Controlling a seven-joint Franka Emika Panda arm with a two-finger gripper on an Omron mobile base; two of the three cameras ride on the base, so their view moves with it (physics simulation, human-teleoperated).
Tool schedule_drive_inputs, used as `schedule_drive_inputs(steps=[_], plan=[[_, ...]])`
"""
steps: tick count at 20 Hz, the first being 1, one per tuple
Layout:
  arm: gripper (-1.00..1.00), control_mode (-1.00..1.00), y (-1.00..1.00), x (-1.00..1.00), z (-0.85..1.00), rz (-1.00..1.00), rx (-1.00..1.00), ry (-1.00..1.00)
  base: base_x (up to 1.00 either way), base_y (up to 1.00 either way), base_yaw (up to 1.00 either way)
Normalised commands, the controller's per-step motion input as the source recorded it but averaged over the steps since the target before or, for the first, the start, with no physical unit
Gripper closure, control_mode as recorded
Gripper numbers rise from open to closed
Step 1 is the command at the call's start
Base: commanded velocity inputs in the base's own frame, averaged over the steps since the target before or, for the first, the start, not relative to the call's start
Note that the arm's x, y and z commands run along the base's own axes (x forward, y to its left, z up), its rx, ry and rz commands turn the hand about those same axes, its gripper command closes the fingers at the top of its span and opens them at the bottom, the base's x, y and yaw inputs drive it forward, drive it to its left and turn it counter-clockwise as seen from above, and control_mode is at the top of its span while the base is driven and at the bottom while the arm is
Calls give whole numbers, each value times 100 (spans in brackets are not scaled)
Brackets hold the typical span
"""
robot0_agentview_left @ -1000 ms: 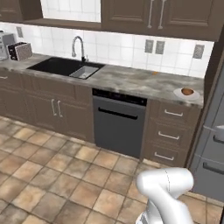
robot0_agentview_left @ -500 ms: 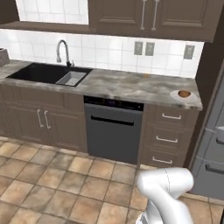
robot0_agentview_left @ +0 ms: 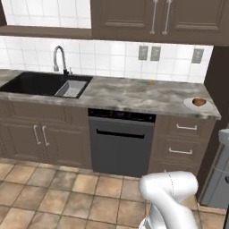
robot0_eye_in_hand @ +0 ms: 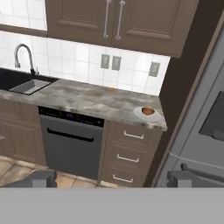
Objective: Pick the potato from the counter and place it in the microwave. Then turn on the microwave.
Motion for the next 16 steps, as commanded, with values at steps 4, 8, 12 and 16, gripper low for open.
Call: schedule_drive_inputs(steps=[4,8,12,16], plan=[[-100,100,0,0,0,0,0,0,58,21,-26],[-100,100,0,0,0,0,0,0,62,21,-27],[-100,100,0,0,0,0,0,0,60,31,-27],[-100,100,0,0,0,0,0,0,57,41,-26]])
